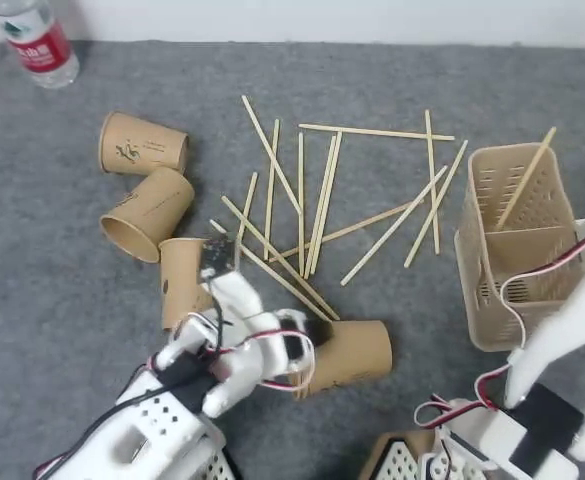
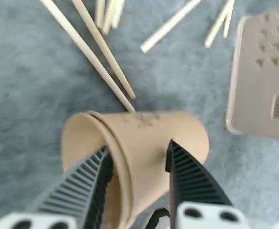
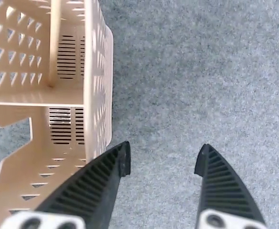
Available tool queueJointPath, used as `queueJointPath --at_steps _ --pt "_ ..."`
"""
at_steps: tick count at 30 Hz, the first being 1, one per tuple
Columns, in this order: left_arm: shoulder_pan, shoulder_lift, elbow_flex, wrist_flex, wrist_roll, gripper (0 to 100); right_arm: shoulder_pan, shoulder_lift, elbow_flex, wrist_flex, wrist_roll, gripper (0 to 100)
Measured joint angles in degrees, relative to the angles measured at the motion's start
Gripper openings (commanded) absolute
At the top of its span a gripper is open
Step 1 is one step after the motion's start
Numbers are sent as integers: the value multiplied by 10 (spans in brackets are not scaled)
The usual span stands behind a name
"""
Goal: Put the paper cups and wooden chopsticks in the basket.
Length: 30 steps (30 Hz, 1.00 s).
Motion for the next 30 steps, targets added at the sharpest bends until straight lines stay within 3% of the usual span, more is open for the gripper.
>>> queueJointPath --at_steps 5,8,19,30 --pt "63 0 14 -76 67 144 0 0 0 0 0 240" --pt "88 0 14 -111 78 0 0 0 0 0 0 240" --pt "88 4 1 -165 107 11 4 1 51 -25 0 240" --pt "83 6 -284 48 117 11 62 1 55 -50 -22 240"
